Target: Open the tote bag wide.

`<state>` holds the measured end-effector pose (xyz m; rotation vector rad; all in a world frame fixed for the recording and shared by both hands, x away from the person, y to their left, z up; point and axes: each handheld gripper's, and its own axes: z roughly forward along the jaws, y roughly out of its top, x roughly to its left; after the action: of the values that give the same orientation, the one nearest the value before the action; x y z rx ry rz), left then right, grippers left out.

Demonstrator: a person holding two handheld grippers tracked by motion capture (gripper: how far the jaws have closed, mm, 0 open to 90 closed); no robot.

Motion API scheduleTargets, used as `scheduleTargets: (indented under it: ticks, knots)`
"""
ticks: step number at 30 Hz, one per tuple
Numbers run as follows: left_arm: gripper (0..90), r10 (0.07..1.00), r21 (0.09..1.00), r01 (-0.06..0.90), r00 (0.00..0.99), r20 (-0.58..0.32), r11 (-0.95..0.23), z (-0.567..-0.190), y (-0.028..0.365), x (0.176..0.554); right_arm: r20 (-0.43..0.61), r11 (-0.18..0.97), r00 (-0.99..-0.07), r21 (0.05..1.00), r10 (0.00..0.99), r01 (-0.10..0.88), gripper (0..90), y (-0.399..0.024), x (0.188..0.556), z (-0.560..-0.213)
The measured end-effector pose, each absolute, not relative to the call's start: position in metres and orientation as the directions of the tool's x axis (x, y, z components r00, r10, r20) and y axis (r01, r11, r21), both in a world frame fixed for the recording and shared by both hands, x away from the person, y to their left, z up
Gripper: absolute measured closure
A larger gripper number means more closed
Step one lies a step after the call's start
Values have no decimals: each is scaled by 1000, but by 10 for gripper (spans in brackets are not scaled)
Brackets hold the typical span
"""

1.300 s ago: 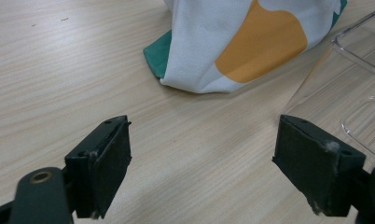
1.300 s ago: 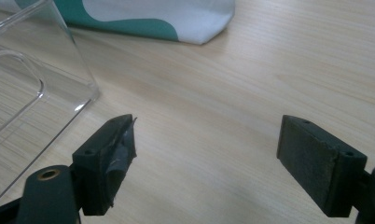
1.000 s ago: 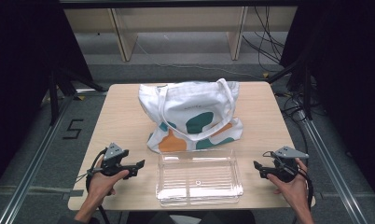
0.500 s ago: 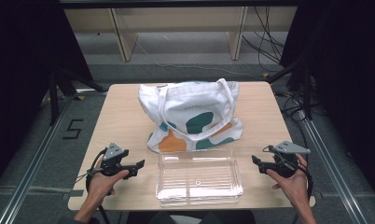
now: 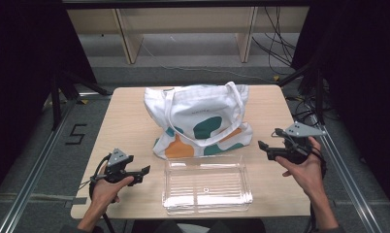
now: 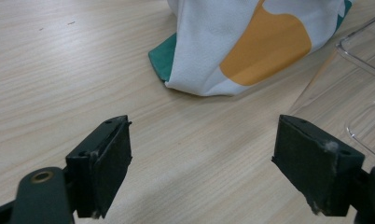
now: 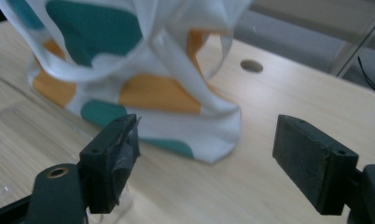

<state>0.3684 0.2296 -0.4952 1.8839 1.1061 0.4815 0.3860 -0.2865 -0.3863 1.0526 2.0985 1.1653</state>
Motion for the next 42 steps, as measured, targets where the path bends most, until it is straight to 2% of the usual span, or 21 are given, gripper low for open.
scheduleTargets:
  ticks: [5, 9, 10, 19, 28, 36, 38, 41, 42]
  knots:
    - [184, 838, 833, 505, 536, -98, -225, -495, 230, 368, -89, 354, -590, 866, 803, 352, 300, -269, 402, -350]
    - [185, 839, 834, 504, 535, -96, -226, -495, 230, 368, -95, 368, -603, 862, 792, 348, 324, -261, 411, -338]
    - [185, 841, 835, 505, 532, -100, -220, -495, 230, 368, -125, 376, -604, 874, 787, 308, 335, -258, 417, -336]
    - [186, 844, 836, 507, 526, -107, -210, -496, 229, 369, -158, 450, -646, 835, 747, 316, 406, -232, 447, -304]
    - [188, 845, 834, 509, 525, -105, -213, -496, 230, 368, -192, 482, -647, 821, 738, 306, 429, -204, 477, -288]
    - [188, 844, 835, 508, 525, -106, -211, -496, 230, 369, -199, 501, -647, 802, 736, 324, 456, -191, 487, -286]
    - [188, 844, 837, 506, 526, -106, -210, -496, 229, 369, -215, 512, -646, 799, 733, 315, 476, -188, 491, -286]
    - [188, 844, 836, 506, 526, -104, -212, -496, 229, 369, -193, 524, -657, 774, 729, 355, 524, -185, 495, -285]
    - [188, 843, 836, 506, 527, -104, -213, -496, 230, 369, -196, 515, -649, 784, 735, 347, 559, -184, 496, -287]
